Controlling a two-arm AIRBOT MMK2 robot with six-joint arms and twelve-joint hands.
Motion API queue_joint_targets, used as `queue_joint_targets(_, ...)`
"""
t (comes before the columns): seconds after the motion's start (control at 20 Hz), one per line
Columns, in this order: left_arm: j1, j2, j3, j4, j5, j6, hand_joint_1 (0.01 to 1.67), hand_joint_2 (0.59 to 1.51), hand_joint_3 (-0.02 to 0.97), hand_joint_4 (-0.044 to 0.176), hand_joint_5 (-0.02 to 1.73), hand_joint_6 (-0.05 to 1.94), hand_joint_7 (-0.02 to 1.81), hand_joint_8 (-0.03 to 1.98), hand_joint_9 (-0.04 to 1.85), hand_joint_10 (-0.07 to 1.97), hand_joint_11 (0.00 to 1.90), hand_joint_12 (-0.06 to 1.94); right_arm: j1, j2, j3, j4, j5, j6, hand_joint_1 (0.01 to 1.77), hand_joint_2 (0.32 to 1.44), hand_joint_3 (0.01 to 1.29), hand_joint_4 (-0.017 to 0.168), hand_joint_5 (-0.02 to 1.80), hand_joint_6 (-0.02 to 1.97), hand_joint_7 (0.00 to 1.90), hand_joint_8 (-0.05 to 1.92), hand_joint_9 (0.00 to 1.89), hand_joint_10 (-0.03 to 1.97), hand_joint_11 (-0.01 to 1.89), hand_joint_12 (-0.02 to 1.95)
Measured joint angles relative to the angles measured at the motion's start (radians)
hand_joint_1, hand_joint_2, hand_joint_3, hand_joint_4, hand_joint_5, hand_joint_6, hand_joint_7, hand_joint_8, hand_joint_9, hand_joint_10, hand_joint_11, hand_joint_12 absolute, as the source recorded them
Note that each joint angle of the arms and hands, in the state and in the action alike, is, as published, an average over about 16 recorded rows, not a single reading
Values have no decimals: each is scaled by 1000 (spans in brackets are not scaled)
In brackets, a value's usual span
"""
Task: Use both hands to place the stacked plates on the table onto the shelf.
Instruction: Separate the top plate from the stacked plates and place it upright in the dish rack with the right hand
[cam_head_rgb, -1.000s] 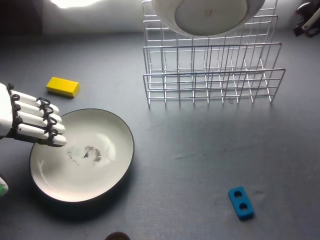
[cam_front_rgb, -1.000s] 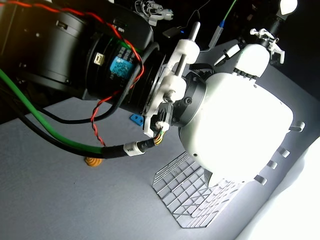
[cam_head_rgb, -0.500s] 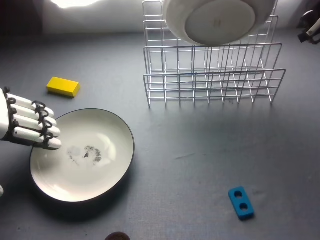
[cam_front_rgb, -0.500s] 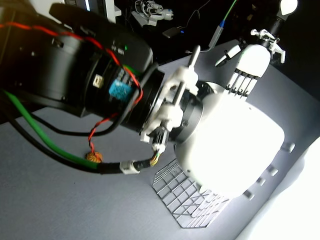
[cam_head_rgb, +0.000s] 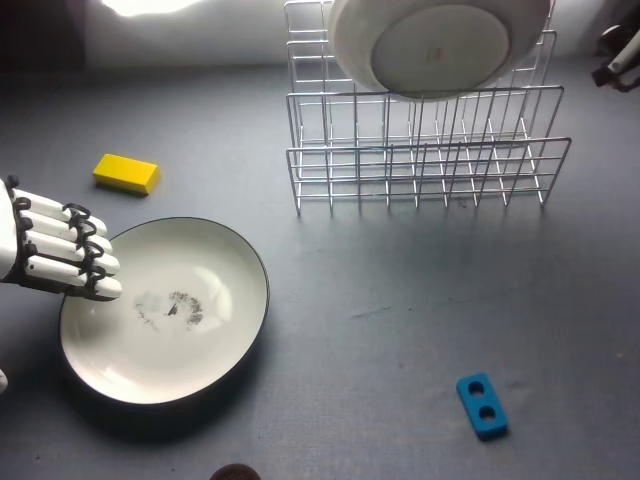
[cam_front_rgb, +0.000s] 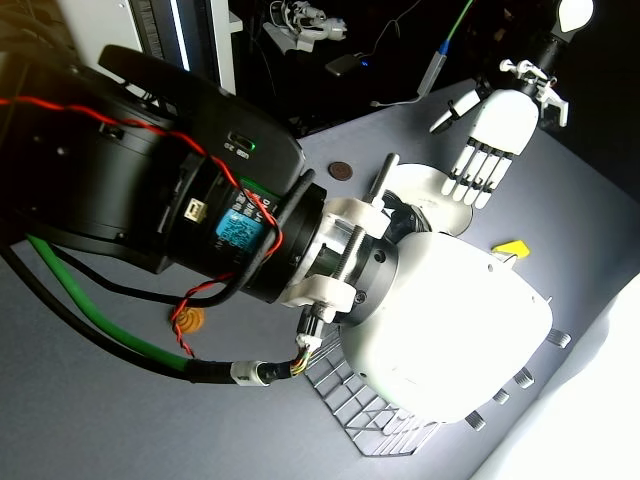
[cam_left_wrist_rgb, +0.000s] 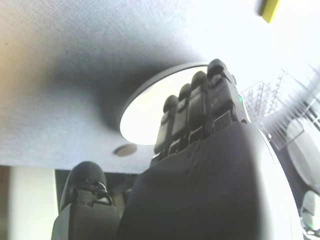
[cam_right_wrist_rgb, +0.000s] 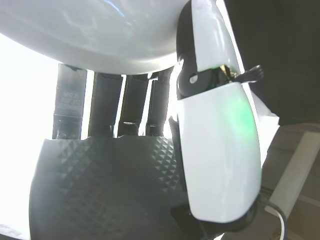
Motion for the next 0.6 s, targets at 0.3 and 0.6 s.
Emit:
queue_joint_targets(0.3,0,-2,0,0,2,1,14,1114,17,0,21,12,10,15,19,17,17,-8,-14,-25,29,0,-8,9,1258,998,15,-3,1009,809,1203,604,1359,20,943,891)
queue_joint_targets(0.6,0,-5,0,-1,3,3,14,1114,18,0,21,12,10,15,19,17,18,-9,-35,-47,55,1,-13,13,1258,998,15,-3,1015,791,1203,606,1357,20,951,907)
